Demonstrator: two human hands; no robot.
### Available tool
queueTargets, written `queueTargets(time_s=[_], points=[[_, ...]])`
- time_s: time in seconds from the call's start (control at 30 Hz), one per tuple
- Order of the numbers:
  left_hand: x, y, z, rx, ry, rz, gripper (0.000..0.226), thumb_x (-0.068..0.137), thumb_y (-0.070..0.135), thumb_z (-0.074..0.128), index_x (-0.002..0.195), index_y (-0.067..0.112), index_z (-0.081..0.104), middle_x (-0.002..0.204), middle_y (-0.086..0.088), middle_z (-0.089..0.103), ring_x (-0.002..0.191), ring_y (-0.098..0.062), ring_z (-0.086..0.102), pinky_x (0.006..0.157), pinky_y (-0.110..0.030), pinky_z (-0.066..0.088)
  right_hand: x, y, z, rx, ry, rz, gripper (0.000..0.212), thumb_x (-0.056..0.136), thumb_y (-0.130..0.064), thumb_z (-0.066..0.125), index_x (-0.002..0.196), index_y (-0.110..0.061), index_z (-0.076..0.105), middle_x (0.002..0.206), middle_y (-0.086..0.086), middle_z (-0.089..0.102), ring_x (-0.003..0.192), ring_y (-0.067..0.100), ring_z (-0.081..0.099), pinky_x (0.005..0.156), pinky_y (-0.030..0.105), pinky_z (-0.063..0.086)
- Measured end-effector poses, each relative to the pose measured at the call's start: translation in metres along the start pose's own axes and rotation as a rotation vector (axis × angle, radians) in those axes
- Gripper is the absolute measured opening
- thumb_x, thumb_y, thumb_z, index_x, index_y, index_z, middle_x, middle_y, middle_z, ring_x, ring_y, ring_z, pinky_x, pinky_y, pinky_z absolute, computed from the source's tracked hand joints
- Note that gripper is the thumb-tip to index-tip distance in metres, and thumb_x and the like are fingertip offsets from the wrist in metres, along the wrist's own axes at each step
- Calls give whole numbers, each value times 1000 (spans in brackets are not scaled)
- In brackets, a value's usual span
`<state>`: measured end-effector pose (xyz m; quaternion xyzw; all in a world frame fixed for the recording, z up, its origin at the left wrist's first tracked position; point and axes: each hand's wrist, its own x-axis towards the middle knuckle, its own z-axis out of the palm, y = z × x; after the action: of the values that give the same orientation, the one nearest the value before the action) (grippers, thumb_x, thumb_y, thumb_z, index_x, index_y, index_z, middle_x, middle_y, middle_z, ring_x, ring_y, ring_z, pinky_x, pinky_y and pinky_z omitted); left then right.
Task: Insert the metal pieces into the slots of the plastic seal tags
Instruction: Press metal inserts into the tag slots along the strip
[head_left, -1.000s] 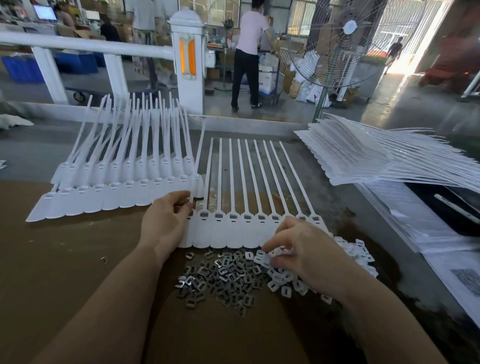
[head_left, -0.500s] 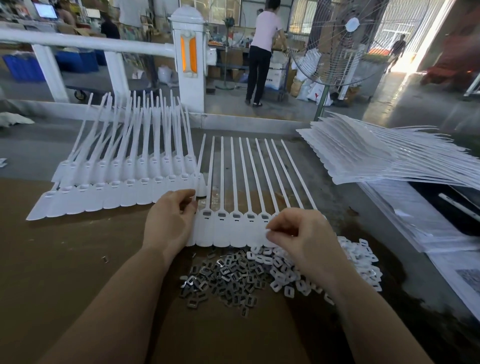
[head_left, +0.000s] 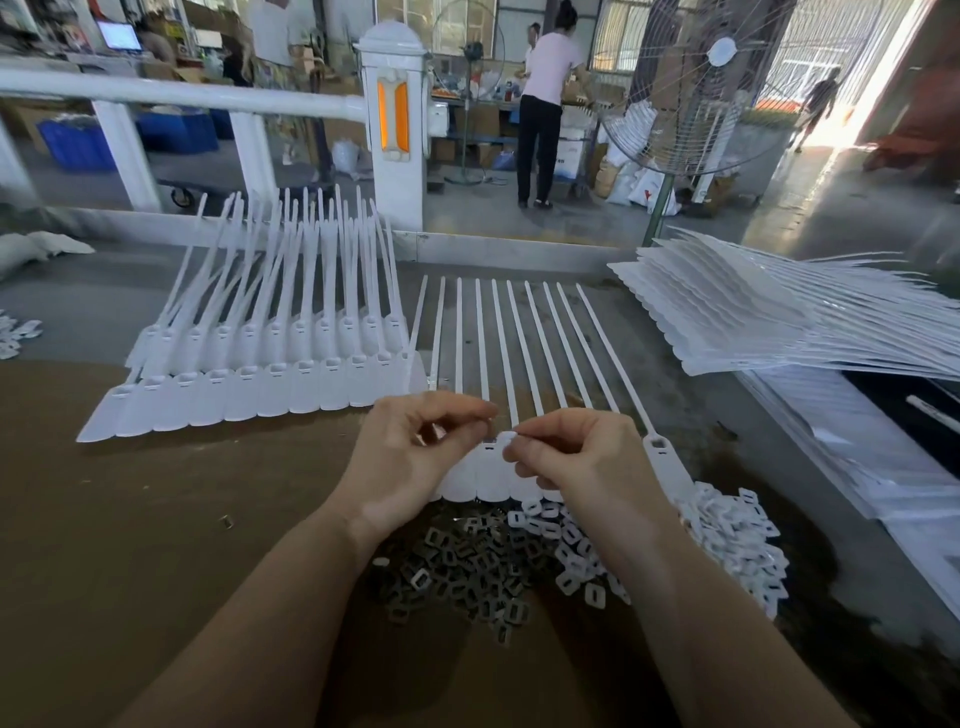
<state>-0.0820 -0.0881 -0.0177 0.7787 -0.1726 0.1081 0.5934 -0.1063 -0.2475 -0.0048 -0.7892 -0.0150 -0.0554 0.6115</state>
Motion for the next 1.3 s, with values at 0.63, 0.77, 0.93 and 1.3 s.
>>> queueTargets(time_s=[0.63,0.77,0.93,1.3], points=[[1,-2,0,-198,-137,-109,24,84,6,65,87,28,76,84,3,73,82,-7,66,73,-9,47,5,8,0,142,-60,124,5,84,-20,67,85,-17,70,73,-2,72,62,3,62,55,15,45],[1,-3,-1,-218,-148,-117,16,83,11,66,85,24,76,82,0,73,78,-6,66,73,-11,48,5,7,0,72,-58,54,5,83,-20,67,84,-17,70,70,-4,71,59,0,60,53,12,45],[4,-7,-2,-157,-54,-118,11,80,9,70,84,18,74,81,2,73,79,-6,67,73,-10,48,4,6,2,-26,-10,-60,6,84,-18,66,79,-19,70,69,-5,70,60,-2,59,53,8,43],[15,-39,-31,155,240,-384,9,84,18,69,78,25,69,82,9,69,80,-5,62,68,-16,41,7,19,4,-380,210,-304,6,84,-15,67,81,-20,69,70,-19,62,77,-4,57,65,4,42]])
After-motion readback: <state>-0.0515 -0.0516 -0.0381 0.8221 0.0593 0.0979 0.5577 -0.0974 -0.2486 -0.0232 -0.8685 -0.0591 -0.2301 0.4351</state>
